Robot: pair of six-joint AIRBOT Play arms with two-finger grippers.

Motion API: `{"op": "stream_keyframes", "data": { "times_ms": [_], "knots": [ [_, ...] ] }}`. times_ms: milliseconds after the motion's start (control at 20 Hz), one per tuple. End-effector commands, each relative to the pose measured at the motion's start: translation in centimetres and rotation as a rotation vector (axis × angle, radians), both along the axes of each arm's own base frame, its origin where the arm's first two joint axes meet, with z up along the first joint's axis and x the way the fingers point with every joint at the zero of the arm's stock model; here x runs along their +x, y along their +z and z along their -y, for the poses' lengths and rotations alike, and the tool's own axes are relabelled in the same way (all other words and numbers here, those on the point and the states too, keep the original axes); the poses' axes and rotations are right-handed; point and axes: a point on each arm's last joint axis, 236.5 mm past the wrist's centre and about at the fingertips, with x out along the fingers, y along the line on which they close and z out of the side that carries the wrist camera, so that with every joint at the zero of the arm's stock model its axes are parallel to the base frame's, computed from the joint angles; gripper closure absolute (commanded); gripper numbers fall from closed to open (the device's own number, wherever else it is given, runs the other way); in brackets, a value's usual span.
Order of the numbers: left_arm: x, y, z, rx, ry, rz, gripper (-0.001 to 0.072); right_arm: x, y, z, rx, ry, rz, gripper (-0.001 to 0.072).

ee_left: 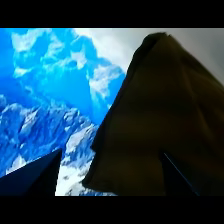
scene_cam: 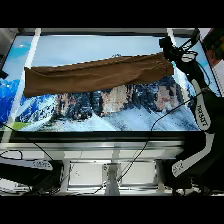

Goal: Fold the clothes and pants, and hang the long-sleeved shirts on hangers.

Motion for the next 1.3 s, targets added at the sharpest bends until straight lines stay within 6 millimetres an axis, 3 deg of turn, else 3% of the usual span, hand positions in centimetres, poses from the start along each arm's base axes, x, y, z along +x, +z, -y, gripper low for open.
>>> {"op": "stream_keyframes", "data": {
  "times_ms": [0, 100, 250, 500, 750, 1100, 1250],
  "knots": [
    [-4.1, -4.7, 0.5, -0.192, 0.021, -0.154, -0.0006, -3.3, 0.7, 0.9, 0.002, 0.135, -0.088, 0.0187],
    [-2.9, -6.4, 1.2, -0.271, -0.022, -0.108, -0.0006, -4.4, 1.3, 2.1, 0.012, 0.152, -0.105, 0.0188],
    [-0.2, -7.0, 2.2, -0.344, -0.125, -0.027, -0.0005, -5.4, 2.1, 3.0, 0.021, 0.163, -0.115, 0.0187],
    [1.5, -8.2, 1.3, -0.241, -0.218, -0.019, -0.0005, -5.7, 2.7, 2.9, 0.02, 0.17, -0.109, 0.0188],
    [2.5, -8.1, -0.4, -0.187, -0.174, 0.019, -0.0003, -6.1, 2.4, 2.2, 0.03, 0.198, -0.127, 0.0188],
    [1.7, -11.6, 2.3, -0.298, -0.225, -0.052, -0.0002, -6.4, 2.3, 1.8, 0.044, 0.215, -0.139, 0.0188],
    [2.1, -12.2, 3.4, -0.34, -0.236, -0.044, 0.0002, -6.4, 2.3, 1.8, 0.044, 0.215, -0.139, 0.0188]
  ]
}}
